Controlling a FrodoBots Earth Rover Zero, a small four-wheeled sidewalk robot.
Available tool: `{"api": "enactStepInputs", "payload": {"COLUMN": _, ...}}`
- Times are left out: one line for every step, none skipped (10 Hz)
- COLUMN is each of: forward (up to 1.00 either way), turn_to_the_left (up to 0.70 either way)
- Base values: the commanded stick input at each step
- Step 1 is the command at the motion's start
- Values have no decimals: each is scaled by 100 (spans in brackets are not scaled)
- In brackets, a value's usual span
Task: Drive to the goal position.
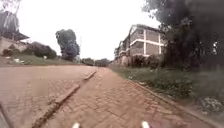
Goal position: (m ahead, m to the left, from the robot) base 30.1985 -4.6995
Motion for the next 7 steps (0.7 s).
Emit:
{"api": "enactStepInputs", "payload": {"forward": 50, "turn_to_the_left": -46}}
{"api": "enactStepInputs", "payload": {"forward": 50, "turn_to_the_left": -5}}
{"api": "enactStepInputs", "payload": {"forward": 50, "turn_to_the_left": 21}}
{"api": "enactStepInputs", "payload": {"forward": 50, "turn_to_the_left": 6}}
{"api": "enactStepInputs", "payload": {"forward": 50, "turn_to_the_left": 6}}
{"api": "enactStepInputs", "payload": {"forward": 50, "turn_to_the_left": 1}}
{"api": "enactStepInputs", "payload": {"forward": 50, "turn_to_the_left": 0}}
